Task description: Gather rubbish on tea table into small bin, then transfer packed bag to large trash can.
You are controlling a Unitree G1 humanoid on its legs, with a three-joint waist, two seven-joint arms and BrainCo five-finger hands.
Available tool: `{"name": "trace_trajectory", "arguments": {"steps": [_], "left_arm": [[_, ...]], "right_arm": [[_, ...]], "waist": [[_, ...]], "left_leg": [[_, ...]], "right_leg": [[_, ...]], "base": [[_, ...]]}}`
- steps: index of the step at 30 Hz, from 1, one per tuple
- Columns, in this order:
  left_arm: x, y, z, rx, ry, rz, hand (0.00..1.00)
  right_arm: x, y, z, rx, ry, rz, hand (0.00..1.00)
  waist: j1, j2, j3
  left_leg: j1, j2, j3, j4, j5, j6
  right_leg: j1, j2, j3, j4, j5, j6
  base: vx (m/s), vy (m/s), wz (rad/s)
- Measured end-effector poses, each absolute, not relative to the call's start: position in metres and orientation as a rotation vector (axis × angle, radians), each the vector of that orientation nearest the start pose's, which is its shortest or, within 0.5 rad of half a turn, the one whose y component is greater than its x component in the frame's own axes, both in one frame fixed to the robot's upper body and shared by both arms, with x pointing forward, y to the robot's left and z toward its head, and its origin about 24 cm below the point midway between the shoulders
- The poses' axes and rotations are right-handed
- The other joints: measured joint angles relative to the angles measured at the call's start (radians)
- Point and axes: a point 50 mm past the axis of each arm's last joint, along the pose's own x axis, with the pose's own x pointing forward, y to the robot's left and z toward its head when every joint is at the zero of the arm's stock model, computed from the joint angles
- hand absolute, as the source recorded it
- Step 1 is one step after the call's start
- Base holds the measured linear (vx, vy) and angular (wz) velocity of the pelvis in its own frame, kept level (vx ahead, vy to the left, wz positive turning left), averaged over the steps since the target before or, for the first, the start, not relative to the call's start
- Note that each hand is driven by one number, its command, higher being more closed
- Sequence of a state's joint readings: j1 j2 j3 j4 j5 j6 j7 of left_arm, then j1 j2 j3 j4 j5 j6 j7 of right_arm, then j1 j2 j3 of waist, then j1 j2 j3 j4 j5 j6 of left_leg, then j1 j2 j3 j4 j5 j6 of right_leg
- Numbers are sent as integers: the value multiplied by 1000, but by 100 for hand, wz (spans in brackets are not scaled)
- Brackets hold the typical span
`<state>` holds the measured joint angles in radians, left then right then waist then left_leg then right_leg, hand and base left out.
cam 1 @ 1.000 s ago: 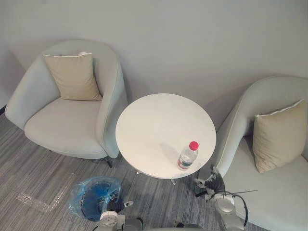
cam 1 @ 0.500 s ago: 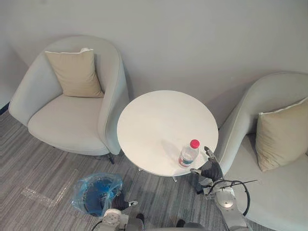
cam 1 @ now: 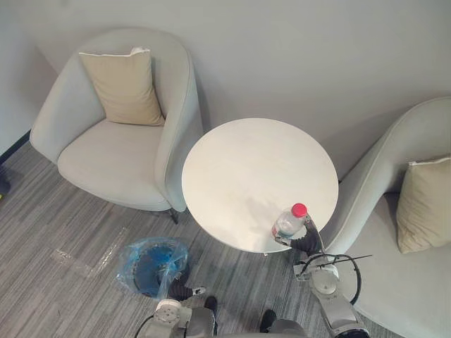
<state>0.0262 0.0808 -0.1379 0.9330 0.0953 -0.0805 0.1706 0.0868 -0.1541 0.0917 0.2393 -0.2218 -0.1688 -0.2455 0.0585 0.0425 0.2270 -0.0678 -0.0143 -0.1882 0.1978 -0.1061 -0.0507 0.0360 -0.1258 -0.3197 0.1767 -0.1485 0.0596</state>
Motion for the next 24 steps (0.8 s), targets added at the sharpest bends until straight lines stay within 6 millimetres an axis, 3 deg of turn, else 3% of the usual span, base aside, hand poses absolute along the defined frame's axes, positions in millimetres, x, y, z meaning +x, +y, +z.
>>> {"name": "trace_trajectory", "arguments": {"steps": [2, 3, 14, 24], "left_arm": [[149, 166, -139, 287, 847, 21, 0], [148, 166, -139, 287, 846, 21, 0], [152, 162, -135, 266, 822, 24, 0], [152, 162, -134, 263, 813, 24, 0]], "right_arm": [[225, -175, -10, -374, 100, -125, 0], [226, -174, -8, -369, 90, -129, 100], [232, -177, 15, -275, 4, -231, 100], [230, -188, 46, -215, -122, -301, 100]], "waist": [[2, 1, 5], [3, 1, 5], [9, -2, 6], [7, -7, 9]], "left_leg": [[-3, -1, -4, 2, 0, 0], [-3, -2, -4, 3, 0, -1], [-39, -14, -15, 26, -7, -7], [-34, -13, -8, 27, -9, -4]], "right_leg": [[-5, -4, -5, 16, -9, 1], [-7, -7, -6, 24, -14, 0], [-64, -45, -43, 134, -79, -3], [-63, -46, -36, 134, -80, -3]], "base": [[-29, -5, 9], [-26, -10, 7], [3, -14, 9], [-10, 4, -1]]}}
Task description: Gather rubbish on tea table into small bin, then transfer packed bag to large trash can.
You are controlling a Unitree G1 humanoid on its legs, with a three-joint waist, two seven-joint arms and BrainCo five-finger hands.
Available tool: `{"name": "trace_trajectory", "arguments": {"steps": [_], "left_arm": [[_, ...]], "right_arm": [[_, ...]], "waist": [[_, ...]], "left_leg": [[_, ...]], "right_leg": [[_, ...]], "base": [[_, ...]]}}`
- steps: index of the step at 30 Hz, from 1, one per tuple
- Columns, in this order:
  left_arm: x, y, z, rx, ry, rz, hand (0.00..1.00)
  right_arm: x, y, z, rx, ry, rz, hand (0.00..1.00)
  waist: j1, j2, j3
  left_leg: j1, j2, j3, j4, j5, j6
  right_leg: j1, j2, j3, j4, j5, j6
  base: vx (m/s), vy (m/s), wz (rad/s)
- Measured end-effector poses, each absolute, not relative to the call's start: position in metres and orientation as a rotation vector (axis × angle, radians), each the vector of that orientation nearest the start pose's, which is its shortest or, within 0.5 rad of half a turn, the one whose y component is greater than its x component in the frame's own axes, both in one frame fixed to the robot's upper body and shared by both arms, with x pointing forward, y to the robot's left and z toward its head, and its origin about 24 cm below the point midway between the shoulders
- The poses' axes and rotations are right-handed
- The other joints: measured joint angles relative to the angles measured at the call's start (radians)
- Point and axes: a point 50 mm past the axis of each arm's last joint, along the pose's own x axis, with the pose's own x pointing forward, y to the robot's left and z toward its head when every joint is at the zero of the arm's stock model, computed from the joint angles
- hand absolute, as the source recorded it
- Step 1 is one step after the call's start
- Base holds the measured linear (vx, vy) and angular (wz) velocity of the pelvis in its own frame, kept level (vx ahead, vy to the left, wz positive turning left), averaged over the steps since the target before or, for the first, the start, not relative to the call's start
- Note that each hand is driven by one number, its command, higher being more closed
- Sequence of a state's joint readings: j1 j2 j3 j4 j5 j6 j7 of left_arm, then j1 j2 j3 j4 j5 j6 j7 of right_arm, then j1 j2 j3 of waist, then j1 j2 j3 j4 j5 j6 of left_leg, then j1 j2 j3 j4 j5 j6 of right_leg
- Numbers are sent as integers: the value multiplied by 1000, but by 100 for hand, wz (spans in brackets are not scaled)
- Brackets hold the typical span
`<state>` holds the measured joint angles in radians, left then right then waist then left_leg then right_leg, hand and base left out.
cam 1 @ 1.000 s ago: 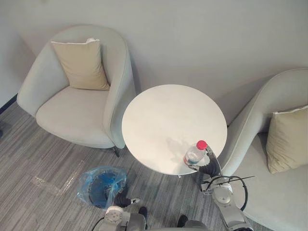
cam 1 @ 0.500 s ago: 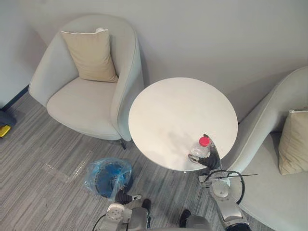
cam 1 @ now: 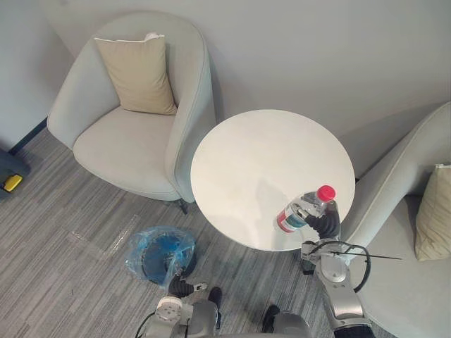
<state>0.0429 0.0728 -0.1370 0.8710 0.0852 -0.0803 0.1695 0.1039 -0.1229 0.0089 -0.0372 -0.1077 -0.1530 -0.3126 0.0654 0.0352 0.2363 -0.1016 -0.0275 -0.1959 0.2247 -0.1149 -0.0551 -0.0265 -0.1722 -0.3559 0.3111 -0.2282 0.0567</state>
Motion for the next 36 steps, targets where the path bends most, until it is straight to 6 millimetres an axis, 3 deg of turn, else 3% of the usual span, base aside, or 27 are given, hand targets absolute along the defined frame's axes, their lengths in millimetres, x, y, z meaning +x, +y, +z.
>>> {"name": "trace_trajectory", "arguments": {"steps": [10, 16, 27, 29, 31, 32, 33, 36], "left_arm": [[151, 165, -134, 271, 815, 24, 0], [146, 165, -137, 281, 833, 16, 0], [148, 146, -135, 245, 810, -16, 0], [151, 139, -133, 226, 796, -23, 0], [153, 137, -132, 222, 788, -26, 0], [155, 133, -130, 223, 776, -33, 0], [154, 132, -131, 230, 780, -41, 0], [144, 128, -137, 256, 821, -80, 0]], "right_arm": [[212, -183, 55, -204, -158, -249, 100], [207, -171, 58, -172, -181, -205, 100], [201, -147, 79, -178, -291, -120, 100], [208, -139, 90, -174, -348, -84, 100], [213, -134, 96, -158, -381, -77, 100], [215, -133, 100, -166, -399, -76, 100], [216, -133, 99, -178, -399, -82, 100], [219, -147, 86, -219, -342, -144, 100]], "waist": [[-7, -20, -6], [-11, -37, -46], [-20, -23, -55], [-18, -7, -48], [-25, -23, -42], [-27, -17, -36], [-33, -15, -37], [-74, -8, -46]], "left_leg": [[30, 5, 37, -17, -1, 2], [55, 13, 49, -31, -1, 3], [20, 3, -3, 21, 18, 8], [-48, 11, 29, 62, 38, 6], [-66, 11, 81, -9, 109, 25], [-84, 48, 183, 93, 43, 53], [-86, 85, 256, 175, -9, 53], [4, 181, 418, 211, -88, 12]], "right_leg": [[2, 2, 41, -4, 2, 1], [36, 17, 53, -56, 24, 4], [73, 28, -7, -110, 56, -3], [28, 35, -14, -87, 66, -19], [-8, 7, -39, -118, 105, -45], [-20, 2, -62, -116, 118, -46], [-23, -1, -76, -109, 118, -46], [-17, -30, -136, -106, 137, -27]], "base": [[-10, 11, -11], [26, 1, -7], [-54, -5, 16], [-162, 9, 10], [-147, 23, 21], [-160, 41, 31], [-162, 43, 38], [-136, 148, 66]]}}
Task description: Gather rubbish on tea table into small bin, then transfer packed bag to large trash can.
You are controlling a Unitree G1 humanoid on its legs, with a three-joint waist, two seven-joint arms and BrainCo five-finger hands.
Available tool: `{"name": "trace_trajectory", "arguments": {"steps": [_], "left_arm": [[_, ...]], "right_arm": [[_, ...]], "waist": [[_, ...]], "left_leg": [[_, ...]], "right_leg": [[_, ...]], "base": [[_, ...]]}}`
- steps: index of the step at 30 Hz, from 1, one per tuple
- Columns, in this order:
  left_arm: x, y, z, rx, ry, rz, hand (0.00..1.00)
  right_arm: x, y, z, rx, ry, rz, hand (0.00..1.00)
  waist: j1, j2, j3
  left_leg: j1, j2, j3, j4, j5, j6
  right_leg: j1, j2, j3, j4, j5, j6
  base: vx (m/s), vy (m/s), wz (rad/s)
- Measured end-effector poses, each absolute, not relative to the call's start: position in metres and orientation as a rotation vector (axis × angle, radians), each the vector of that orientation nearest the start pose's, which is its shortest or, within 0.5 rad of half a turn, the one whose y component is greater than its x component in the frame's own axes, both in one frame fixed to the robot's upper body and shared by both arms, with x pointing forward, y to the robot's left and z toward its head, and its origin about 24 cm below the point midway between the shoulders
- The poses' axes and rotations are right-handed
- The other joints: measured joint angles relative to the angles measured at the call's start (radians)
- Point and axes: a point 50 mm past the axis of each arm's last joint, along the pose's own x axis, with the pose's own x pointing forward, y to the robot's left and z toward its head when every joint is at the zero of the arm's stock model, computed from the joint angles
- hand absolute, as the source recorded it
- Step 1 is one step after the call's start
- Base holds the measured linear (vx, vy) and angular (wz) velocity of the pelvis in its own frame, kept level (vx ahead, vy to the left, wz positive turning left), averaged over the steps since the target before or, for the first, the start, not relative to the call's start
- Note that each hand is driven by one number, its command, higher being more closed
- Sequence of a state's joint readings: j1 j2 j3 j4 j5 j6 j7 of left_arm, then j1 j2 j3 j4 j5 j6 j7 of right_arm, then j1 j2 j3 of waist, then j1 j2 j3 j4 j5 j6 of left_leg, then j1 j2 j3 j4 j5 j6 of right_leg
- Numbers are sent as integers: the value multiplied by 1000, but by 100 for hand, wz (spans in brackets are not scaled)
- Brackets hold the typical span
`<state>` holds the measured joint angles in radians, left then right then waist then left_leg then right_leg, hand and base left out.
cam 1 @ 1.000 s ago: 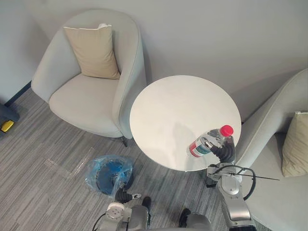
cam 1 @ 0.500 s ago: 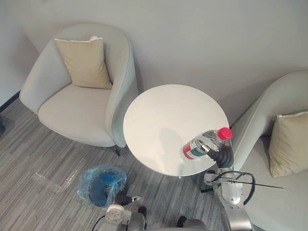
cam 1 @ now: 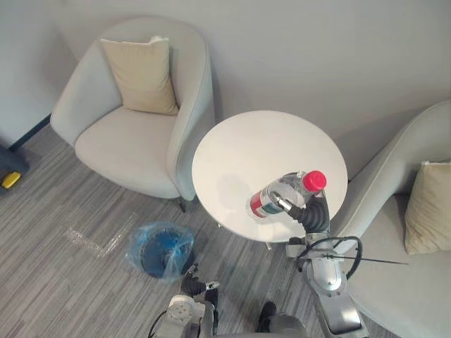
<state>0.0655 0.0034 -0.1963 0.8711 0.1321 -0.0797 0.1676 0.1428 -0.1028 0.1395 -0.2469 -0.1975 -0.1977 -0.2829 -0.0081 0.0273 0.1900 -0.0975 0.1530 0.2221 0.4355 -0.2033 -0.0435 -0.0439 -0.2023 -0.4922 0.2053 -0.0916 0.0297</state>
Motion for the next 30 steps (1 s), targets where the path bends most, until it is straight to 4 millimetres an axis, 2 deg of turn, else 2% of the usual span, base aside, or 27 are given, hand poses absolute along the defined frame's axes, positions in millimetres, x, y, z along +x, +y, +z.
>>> {"name": "trace_trajectory", "arguments": {"steps": [1, 2, 4, 6, 9, 12, 13, 15, 18, 22, 24, 26, 28, 30], "left_arm": [[142, 125, -139, 269, 826, -99, 0], [140, 124, -140, 287, 832, -117, 0], [142, 131, -141, 337, 834, -136, 0], [142, 137, -142, 362, 840, -136, 0], [138, 148, -144, 393, 858, -124, 0], [136, 158, -145, 389, 878, -88, 0], [135, 159, -146, 393, 882, -85, 0], [132, 162, -147, 398, 896, -82, 0], [132, 161, -147, 384, 896, -74, 0], [132, 161, -147, 379, 896, -70, 0], [136, 160, -146, 362, 885, -56, 0], [142, 157, -142, 326, 856, -25, 0], [146, 157, -139, 316, 837, -14, 0], [146, 159, -138, 321, 835, -13, 0]], "right_arm": [[221, -153, 81, -234, -320, -166, 100], [223, -160, 75, -254, -291, -186, 100], [227, -164, 57, -265, -205, -201, 100], [228, -163, 44, -291, -147, -188, 100], [228, -160, 35, -302, -108, -175, 100], [227, -160, 29, -302, -79, -178, 100], [226, -161, 28, -300, -72, -180, 100], [217, -164, 22, -303, -42, -189, 100], [211, -169, 17, -321, -14, -192, 100], [209, -169, 14, -317, 1, -194, 100], [205, -170, 12, -308, 17, -194, 100], [202, -170, 16, -306, 5, -194, 100], [201, -168, 25, -302, -35, -188, 100], [203, -163, 32, -283, -70, -179, 100]], "waist": [[-6, 17, -10], [-11, 24, -13], [-9, -5, -13], [-10, -3, -12], [-10, -1, -12], [-16, -5, -10], [-21, -8, -7], [-60, -23, -3], [-57, -24, -8], [-54, -15, -8], [-51, -11, -6], [-36, -3, 4], [-23, 4, 14], [-13, -4, 14]], "left_leg": [[23, -2, 15, -78, -10, -32], [43, -20, 16, -158, -12, -39], [65, -77, 6, -266, 44, -10], [67, -105, -4, -269, 55, 6], [80, -122, -4, -279, 62, 17], [82, -133, -31, -281, 62, 19], [77, -136, -58, -286, 62, 19], [73, -152, -144, -293, 57, 14], [64, -167, -191, -324, 86, 7], [38, -170, -264, -305, 106, 3], [-15, -156, -278, -188, 69, 4], [-95, -128, -187, 14, 43, 8], [-140, -82, -86, 145, 40, 12], [-137, -76, -53, 141, 40, 12]], "right_leg": [[-14, -4, -5, 1, 13, 16], [-17, 4, -5, -17, 35, 37], [-6, -9, 12, -103, 95, 45], [16, -14, 48, -147, 127, 54], [15, -26, 72, -133, 133, 52], [-9, -39, 85, -58, 89, 34], [-20, -31, 132, -20, 39, 34], [-46, 19, 301, 58, -64, 36], [-64, 58, 386, 88, -98, 37], [-28, 56, 312, 82, -102, 38], [21, 51, 245, 53, -108, 35], [63, 61, 226, 44, -109, 34], [115, 77, 219, 27, -112, 30], [147, 78, 217, -16, -111, 28]], "base": [[-98, 217, 56], [-77, 209, 51], [-99, 181, 44], [-89, 123, 18], [-78, 77, -1], [-85, 9, 10], [-114, -50, 53], [-99, -151, 104], [4, -109, 68], [115, -67, 63], [130, -24, 92], [131, 14, 60], [113, 9, 37], [95, 17, 30]]}}
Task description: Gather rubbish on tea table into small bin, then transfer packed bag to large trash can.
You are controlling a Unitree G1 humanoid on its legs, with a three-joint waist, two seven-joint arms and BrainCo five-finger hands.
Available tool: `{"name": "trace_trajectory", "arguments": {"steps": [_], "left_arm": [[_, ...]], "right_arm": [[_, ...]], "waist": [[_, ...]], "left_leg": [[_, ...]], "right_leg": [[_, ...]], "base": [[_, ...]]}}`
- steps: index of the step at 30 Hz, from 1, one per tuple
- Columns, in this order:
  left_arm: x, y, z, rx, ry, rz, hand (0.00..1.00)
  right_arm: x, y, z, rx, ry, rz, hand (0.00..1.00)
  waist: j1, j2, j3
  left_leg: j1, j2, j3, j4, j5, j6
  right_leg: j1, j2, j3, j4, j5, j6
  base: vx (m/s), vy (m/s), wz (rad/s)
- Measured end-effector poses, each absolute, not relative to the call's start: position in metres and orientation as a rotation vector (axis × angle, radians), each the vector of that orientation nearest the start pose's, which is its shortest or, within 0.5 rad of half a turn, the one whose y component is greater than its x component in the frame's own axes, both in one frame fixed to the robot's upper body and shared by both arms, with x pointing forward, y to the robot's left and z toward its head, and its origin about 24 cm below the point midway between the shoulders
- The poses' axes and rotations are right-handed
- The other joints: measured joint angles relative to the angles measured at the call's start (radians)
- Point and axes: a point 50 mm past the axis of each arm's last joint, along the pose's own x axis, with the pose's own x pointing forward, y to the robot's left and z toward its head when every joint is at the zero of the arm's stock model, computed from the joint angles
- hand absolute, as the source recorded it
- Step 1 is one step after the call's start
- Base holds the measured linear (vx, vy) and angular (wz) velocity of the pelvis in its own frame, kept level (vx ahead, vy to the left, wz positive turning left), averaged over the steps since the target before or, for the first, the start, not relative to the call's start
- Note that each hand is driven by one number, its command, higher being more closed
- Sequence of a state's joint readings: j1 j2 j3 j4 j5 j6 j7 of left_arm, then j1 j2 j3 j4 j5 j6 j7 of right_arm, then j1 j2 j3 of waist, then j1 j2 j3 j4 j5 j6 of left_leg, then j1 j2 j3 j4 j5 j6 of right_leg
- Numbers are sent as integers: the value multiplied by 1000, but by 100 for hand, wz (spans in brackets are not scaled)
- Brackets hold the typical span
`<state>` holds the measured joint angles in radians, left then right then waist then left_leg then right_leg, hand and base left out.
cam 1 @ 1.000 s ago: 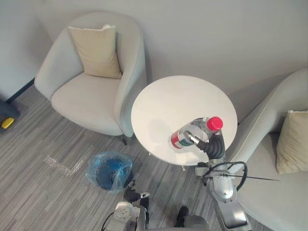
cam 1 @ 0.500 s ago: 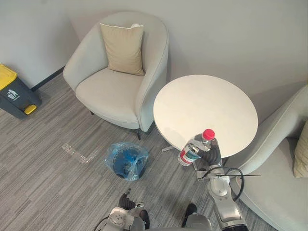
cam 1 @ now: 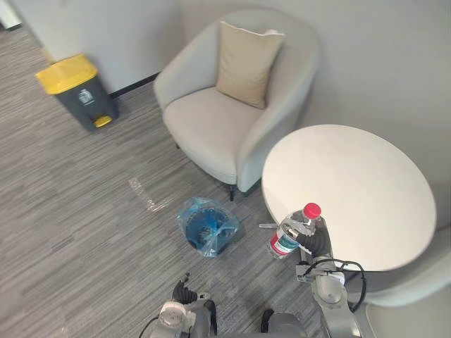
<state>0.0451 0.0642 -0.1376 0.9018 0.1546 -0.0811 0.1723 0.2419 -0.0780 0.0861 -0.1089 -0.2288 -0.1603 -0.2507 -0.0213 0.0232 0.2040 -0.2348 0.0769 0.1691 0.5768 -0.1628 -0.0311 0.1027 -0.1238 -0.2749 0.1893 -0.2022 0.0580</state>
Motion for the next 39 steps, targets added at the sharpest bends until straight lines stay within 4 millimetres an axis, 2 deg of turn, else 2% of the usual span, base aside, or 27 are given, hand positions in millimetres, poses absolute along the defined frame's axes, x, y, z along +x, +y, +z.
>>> {"name": "trace_trajectory", "arguments": {"steps": [2, 5, 10, 12, 13, 15, 16, 17, 18, 20, 21, 22, 23, 24, 27, 32, 35, 39], "left_arm": [[148, 161, -137, 325, 830, -12, 0], [147, 162, -138, 334, 838, -13, 0], [142, 168, -141, 370, 863, -26, 0], [141, 168, -142, 377, 868, -35, 0], [141, 168, -143, 390, 868, -45, 0], [139, 173, -143, 406, 876, -45, 0], [139, 175, -143, 412, 880, -42, 0], [137, 177, -145, 417, 892, -39, 0], [136, 179, -145, 419, 897, -35, 0], [135, 181, -145, 415, 902, -26, 0], [134, 184, -146, 419, 907, -19, 0], [134, 186, -145, 422, 904, -17, 0], [138, 187, -144, 417, 897, -6, 0], [135, 182, -146, 389, 911, 5, 0], [134, 176, -147, 369, 915, 7, 0], [134, 177, -147, 374, 912, 21, 0], [134, 177, -147, 368, 913, 25, 0], [133, 179, -147, 361, 917, 37, 0]], "right_arm": [[208, -165, 35, -284, -82, -185, 100], [210, -177, 29, -299, -54, -235, 100], [213, -174, 15, -311, 8, -215, 100], [213, -169, 14, -311, 8, -192, 100], [213, -168, 13, -311, 14, -186, 100], [209, -166, 9, -314, 32, -175, 100], [208, -165, 7, -317, 41, -172, 100], [206, -163, 6, -318, 46, -159, 100], [206, -161, 6, -317, 45, -148, 100], [206, -159, 2, -317, 58, -131, 100], [205, -159, -2, -319, 77, -125, 100], [205, -159, -2, -317, 79, -123, 100], [207, -159, -2, -322, 74, -115, 100], [209, -159, -1, -336, 72, -101, 100], [212, -162, 1, -352, 62, -93, 100], [213, -161, 3, -354, 54, -78, 100], [215, -161, 4, -356, 48, -72, 100], [221, -149, 8, -358, 18, -13, 100]], "waist": [[3, -9, 6], [4, -14, 8], [9, -15, 8], [9, -14, 8], [8, -17, 11], [-4, -40, 18], [-4, -45, 16], [-9, -45, 13], [-17, -46, 14], [-24, -40, 15], [-24, -47, 10], [-22, -66, 1], [-18, -82, 1], [-11, -49, -7], [-3, -5, -16], [8, -6, -17], [20, -6, -17], [24, -10, -12]], "left_leg": [[19, -15, 11, -82, 1, 1], [81, -45, 13, -239, 16, 22], [172, -58, 36, -396, 58, 29], [202, -58, 55, -444, 52, 36], [216, -63, 70, -475, 47, 42], [270, -89, 66, -502, 52, 49], [281, -95, 62, -504, 48, 50], [291, -96, 44, -502, 39, 56], [294, -92, 32, -502, 45, 65], [298, -77, -6, -496, 48, 61], [287, -76, -30, -478, 50, 40], [274, -93, -49, -460, 41, 31], [270, -102, -72, -437, 25, 18], [248, -78, -85, -415, 11, 7], [232, -37, -120, -415, -3, -15], [241, 0, -175, -421, -16, -38], [263, -1, -183, -425, -16, -38], [250, -14, -192, -407, -16, -38]], "right_leg": [[2, -8, -25, -27, 11, -1], [6, -12, -57, -50, 26, 9], [-9, -13, 6, -17, 57, 19], [-83, -24, 44, 108, 46, 31], [-151, -41, 71, 246, 39, 39], [-235, -78, 115, 449, 38, 26], [-258, -78, 141, 492, 19, 9], [-280, -57, 179, 502, -32, 4], [-288, -42, 195, 484, -52, 8], [-297, 4, 234, 374, -60, 10], [-281, 21, 260, 229, -10, 11], [-276, 10, 270, 146, 68, 2], [-274, -5, 270, 129, 99, 7], [-261, 11, 250, 99, 103, 4], [-229, 47, 203, 33, 114, -11], [-153, 79, 133, -43, 117, -17], [-123, 77, 122, -57, 118, -18], [-118, 64, 116, -49, 117, -17]], "base": [[51, 24, 44], [27, 25, 46], [6, 37, -13], [-32, 64, -54], [-75, 92, -40], [-10, 88, -8], [89, 36, 19], [72, -3, 29], [104, -38, 51], [105, -70, 64], [132, -101, 71], [170, -172, 79], [185, -177, 55], [169, -156, 37], [164, -128, 29], [130, -78, 34], [124, 23, 16], [32, 49, 8]]}}
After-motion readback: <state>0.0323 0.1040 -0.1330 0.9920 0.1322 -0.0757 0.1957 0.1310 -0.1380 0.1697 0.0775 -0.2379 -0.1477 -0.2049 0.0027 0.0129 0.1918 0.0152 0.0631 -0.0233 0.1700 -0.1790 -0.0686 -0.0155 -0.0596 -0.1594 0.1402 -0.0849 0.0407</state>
